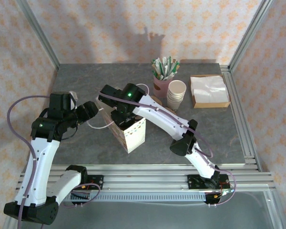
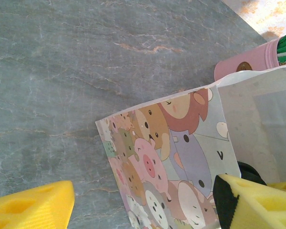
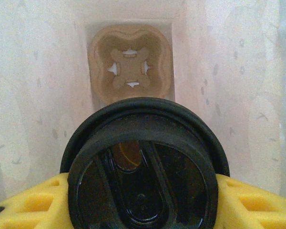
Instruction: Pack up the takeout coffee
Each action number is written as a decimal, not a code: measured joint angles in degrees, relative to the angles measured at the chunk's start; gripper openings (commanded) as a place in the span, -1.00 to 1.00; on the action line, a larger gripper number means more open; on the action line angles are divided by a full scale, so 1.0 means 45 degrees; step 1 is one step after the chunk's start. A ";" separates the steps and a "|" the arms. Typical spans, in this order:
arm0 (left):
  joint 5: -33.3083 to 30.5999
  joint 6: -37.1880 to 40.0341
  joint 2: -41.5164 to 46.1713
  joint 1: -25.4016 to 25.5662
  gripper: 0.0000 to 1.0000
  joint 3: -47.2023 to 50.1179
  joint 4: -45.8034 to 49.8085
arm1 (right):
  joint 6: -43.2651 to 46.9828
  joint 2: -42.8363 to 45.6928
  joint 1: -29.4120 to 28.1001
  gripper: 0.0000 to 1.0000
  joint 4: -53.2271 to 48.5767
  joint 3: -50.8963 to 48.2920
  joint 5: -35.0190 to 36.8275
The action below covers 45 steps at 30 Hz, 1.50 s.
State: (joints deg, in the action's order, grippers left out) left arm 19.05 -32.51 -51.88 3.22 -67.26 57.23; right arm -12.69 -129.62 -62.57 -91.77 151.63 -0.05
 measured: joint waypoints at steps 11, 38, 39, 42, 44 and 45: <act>0.0000 0.0000 0.0015 0.0010 0.55 0.0155 -0.0005 | 0.0005 -0.0097 0.0228 0.11 0.0000 -0.0005 -0.0321; -0.0005 0.0000 -0.0005 0.0010 0.54 0.0223 -0.0010 | 0.0534 -0.0083 0.0418 0.09 -0.0102 -0.1375 -0.0903; -0.0005 0.0000 -0.0005 0.0010 0.54 0.0223 -0.0010 | 0.0534 -0.0083 0.0418 0.09 -0.0102 -0.1375 -0.0957; -0.0005 0.0000 -0.0005 0.0010 0.54 0.0223 -0.0010 | 0.0529 -0.0083 0.0442 0.09 -0.0102 -0.1379 -0.1132; -0.0010 0.0000 -0.0005 0.0010 0.54 0.0223 -0.0010 | 0.0529 -0.0083 0.0452 0.09 -0.0102 -0.1379 -0.1239; -0.0015 0.0005 -0.0005 0.0010 0.54 0.0223 -0.0010 | 0.0529 -0.0083 0.0452 0.09 -0.0097 -0.1399 -0.1282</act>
State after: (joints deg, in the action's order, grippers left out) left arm 18.98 -32.49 -51.90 3.27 -66.26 57.19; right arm -10.31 -129.99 -60.53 -92.20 145.34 -5.82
